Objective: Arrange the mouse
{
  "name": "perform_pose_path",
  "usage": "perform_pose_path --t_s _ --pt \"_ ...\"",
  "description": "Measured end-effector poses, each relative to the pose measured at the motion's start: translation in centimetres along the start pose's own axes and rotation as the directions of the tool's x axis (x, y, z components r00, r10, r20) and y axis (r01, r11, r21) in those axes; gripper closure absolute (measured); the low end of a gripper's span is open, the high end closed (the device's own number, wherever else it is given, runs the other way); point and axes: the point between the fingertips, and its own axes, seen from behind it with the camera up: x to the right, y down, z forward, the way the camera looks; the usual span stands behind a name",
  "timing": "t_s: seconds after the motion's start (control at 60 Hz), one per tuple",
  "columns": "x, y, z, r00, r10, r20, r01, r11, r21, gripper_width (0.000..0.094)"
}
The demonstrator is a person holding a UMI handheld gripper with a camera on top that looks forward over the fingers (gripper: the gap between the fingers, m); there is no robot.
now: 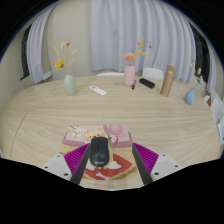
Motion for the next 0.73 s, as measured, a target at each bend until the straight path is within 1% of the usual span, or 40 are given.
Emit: perform_pose_path --t_s 0.067,0.267,0.433,0.517,0.567,0.617,0.733 --pt "1.5 0.2 -2.8 1.0 0.007 0.0 -0.007 1.0 0.003 0.0081" --pt "8.1 2.8 -9.1 0.998 0.01 -0.057 -0.01 1.0 -0.009 0.0077" --pt "13.5 5.3 -11.6 0.994 0.011 -0.109 -0.014 1.0 -0.023 0.0078" --pt "15.9 6.8 -11.9 0.991 0.012 -0.133 -0.019 0.998 -0.053 0.0077" --pt "17.1 7.4 -12.0 0.99 0.005 -0.143 -0.014 0.998 -0.057 0.0078" --pt "17.9 7.9 -12.0 0.991 -0.002 -0.137 -0.008 0.998 -0.066 0.0074" --pt "18.3 8.8 -12.0 0.996 0.003 -0.088 -0.011 0.996 -0.086 0.008"
